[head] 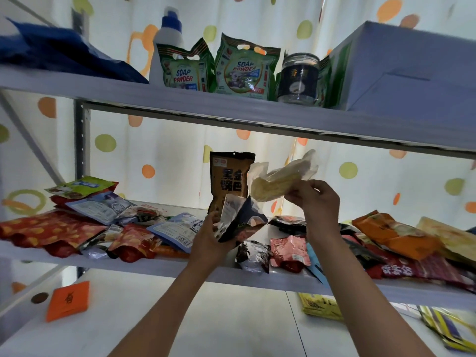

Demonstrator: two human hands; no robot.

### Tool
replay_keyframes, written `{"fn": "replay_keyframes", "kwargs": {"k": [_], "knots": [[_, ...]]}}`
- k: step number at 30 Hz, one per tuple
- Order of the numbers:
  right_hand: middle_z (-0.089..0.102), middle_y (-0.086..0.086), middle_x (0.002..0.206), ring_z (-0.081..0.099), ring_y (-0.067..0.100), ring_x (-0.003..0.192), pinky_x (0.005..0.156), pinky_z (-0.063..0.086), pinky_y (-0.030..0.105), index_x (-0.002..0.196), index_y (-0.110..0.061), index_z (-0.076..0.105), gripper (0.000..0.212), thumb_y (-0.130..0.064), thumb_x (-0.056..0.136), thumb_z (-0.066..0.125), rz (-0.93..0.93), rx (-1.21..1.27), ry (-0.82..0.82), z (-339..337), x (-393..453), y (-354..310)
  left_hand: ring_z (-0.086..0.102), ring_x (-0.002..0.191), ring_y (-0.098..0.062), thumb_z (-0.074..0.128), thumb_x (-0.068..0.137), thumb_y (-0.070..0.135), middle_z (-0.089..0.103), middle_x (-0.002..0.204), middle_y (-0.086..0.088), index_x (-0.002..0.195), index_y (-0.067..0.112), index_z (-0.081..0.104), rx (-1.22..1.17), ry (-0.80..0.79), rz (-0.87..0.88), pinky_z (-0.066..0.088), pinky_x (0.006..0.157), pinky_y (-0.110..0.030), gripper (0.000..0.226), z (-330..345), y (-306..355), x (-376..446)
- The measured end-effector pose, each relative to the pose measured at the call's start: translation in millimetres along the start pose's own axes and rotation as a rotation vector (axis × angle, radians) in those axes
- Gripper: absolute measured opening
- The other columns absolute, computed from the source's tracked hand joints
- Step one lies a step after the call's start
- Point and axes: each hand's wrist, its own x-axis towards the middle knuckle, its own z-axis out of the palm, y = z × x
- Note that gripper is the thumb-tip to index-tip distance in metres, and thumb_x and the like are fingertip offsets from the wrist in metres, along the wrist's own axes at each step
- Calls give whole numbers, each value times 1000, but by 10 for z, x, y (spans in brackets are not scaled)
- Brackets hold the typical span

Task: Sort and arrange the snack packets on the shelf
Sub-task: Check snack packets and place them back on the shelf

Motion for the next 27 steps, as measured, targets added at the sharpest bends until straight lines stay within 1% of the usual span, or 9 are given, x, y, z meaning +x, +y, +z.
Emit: {"fn": "replay_keyframes", "kwargs": {"k": [3, 5, 9, 13, 15, 18, 20, 24, 27], "knots": [[71, 21, 80, 73, 27, 70, 72, 60, 30, 90, 9, 64, 18, -6, 83, 70, 59, -3, -40, -4, 33, 8, 54, 115, -9, 79, 70, 51, 55, 132, 10, 136, 28, 42, -30, 9, 105, 48, 91, -29, 79, -4, 204, 29], [72, 21, 79, 72, 26, 69, 76, 60, 34, 90, 10, 65, 19, -7, 83, 69, 115, -32, -82, -6, 51, 78, 50, 119, -6, 75, 71, 55, 50, 136, 12, 137, 34, 40, -16, 23, 181, 46, 93, -27, 77, -17, 260, 23], [72, 21, 77, 72, 28, 67, 74, 60, 36, 87, 5, 66, 16, -11, 86, 64, 244, -78, -145, 24, 85, 186, 44, 132, -19, 74, 82, 36, 28, 154, 0, 145, 31, 35, 214, -22, 400, 51, 94, -38, 74, -53, 257, 56], [71, 22, 73, 67, 30, 59, 59, 58, 32, 79, 3, 67, 16, -12, 86, 66, 257, -213, -150, 73, 138, 126, 38, 138, -25, 75, 80, 33, 19, 159, -3, 133, 29, 51, 408, -126, 490, 47, 102, -41, 59, -158, 306, 167], [70, 22, 71, 66, 28, 56, 57, 58, 33, 77, 4, 67, 17, -12, 85, 66, 236, -269, -144, 96, 170, 98, 36, 139, -25, 74, 80, 35, 21, 159, -3, 128, 26, 55, 487, -162, 497, 45, 104, -41, 52, -208, 355, 180], [70, 21, 64, 67, 29, 52, 71, 62, 42, 82, 7, 69, 22, -15, 83, 67, 249, -319, -124, 152, 226, 99, 39, 136, -24, 71, 81, 43, 31, 154, -3, 125, 26, 58, 559, -219, 462, 45, 104, -42, 49, -256, 448, 153], [70, 17, 60, 70, 29, 54, 77, 61, 43, 85, 6, 68, 23, -17, 83, 67, 260, -341, -101, 201, 254, 109, 43, 131, -21, 73, 78, 45, 40, 150, -2, 121, 25, 64, 606, -258, 400, 45, 102, -39, 48, -291, 532, 150], [73, 18, 71, 73, 29, 63, 80, 61, 42, 95, 6, 65, 22, -11, 82, 69, 351, -212, -84, 267, 228, 122, 55, 111, -16, 73, 75, 50, 58, 131, 3, 103, 22, 75, 689, -296, 357, 48, 89, -33, 39, -348, 672, 150], [70, 18, 81, 73, 30, 66, 77, 62, 42, 97, 6, 63, 21, -4, 80, 70, 414, -152, -110, 321, 181, 182, 61, 90, -17, 67, 76, 62, 68, 106, 1, 104, 22, 72, 868, -335, 266, 49, 74, -30, 49, -380, 768, 146]]}}
